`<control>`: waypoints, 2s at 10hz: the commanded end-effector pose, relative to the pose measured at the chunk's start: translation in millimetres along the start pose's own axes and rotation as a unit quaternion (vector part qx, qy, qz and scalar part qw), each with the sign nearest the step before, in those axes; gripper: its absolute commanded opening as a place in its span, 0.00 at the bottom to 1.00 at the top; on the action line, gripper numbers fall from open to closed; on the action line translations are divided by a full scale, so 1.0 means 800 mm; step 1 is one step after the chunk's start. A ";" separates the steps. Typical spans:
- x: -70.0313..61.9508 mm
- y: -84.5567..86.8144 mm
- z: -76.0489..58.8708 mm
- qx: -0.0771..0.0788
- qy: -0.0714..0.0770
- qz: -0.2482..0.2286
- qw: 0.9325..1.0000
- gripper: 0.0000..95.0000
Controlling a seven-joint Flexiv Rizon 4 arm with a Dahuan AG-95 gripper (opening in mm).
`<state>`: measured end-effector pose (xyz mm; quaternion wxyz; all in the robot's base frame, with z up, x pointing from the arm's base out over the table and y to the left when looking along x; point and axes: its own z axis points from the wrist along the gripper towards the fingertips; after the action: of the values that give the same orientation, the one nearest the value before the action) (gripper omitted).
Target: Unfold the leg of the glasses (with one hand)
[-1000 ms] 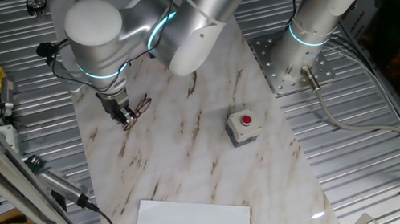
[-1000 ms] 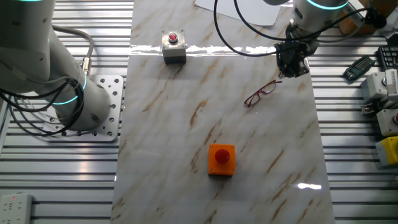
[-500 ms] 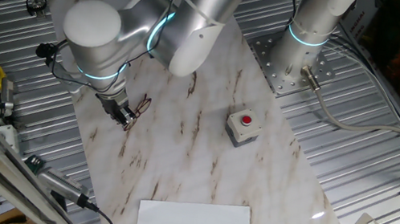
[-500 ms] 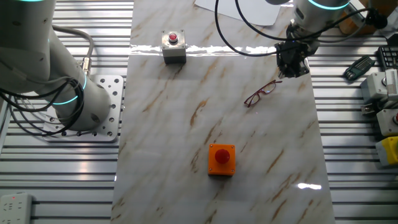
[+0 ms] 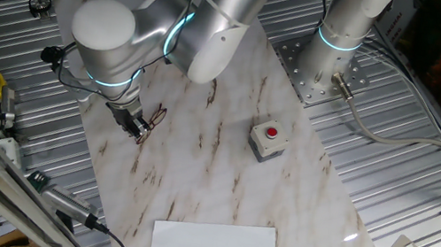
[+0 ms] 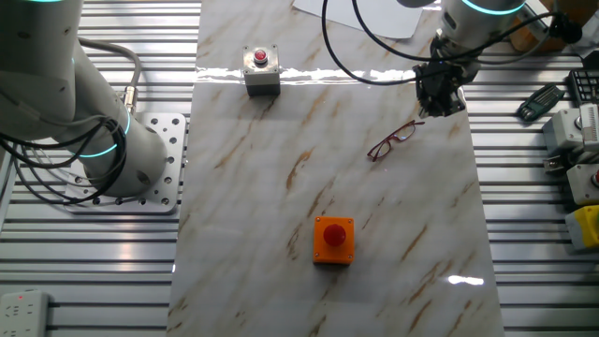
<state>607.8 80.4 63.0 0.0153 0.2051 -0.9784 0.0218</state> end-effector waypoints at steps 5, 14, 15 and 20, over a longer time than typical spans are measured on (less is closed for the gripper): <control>0.006 -0.002 0.011 -0.001 -0.005 0.001 1.000 0.00; 0.008 -0.002 0.013 0.000 -0.007 -0.002 1.000 0.00; 0.008 -0.002 0.013 0.000 -0.007 -0.003 1.000 0.00; 0.008 -0.002 0.013 0.001 -0.008 -0.001 1.000 0.00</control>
<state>602.8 75.9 52.7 0.0082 0.2065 -0.9782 0.0207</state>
